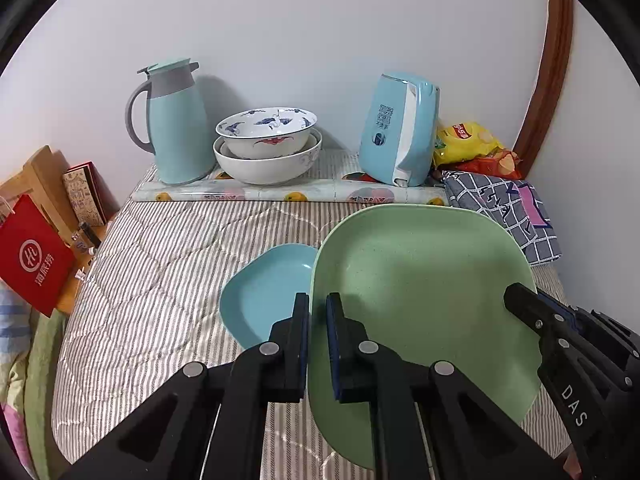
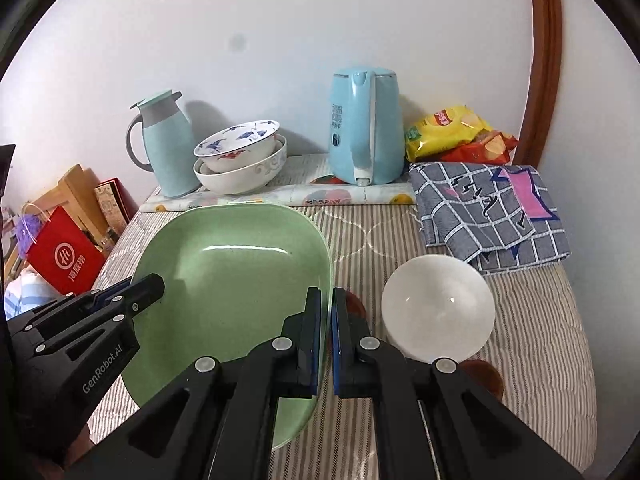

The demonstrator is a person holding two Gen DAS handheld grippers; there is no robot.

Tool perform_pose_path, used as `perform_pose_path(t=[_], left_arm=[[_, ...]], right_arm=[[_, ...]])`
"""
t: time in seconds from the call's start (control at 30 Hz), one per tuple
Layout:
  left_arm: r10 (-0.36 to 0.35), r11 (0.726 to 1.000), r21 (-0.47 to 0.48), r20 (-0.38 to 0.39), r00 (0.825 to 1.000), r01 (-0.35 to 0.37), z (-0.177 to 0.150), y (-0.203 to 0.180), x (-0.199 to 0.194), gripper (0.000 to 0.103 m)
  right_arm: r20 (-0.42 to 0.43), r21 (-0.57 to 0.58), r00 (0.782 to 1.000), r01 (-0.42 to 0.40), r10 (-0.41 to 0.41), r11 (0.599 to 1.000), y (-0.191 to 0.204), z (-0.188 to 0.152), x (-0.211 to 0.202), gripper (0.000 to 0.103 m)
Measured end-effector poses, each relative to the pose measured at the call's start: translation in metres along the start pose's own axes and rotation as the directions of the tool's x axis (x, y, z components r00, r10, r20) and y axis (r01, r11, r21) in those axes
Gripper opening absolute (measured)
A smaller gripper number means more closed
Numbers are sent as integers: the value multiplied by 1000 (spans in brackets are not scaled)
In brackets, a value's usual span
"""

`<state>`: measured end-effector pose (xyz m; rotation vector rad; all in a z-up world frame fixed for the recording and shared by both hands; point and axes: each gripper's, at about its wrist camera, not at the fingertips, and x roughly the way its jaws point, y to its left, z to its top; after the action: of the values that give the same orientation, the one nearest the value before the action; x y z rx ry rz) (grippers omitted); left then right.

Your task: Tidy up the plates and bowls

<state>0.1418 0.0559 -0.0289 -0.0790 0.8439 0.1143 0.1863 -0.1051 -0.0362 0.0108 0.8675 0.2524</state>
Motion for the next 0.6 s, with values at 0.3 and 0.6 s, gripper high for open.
perform_pose_path(t=[0.3,0.6], left_arm=[[-11,1000,-23,0,1000,11,-2,11,-3,9],[-2,998,-55,-34,999,0,-1,33,14,9]], right_arm=[[4,-12,1000,7,-7,1000,12,-1,-5,5],[-11,-46,1000,-2,2,999,30,2,7,5]])
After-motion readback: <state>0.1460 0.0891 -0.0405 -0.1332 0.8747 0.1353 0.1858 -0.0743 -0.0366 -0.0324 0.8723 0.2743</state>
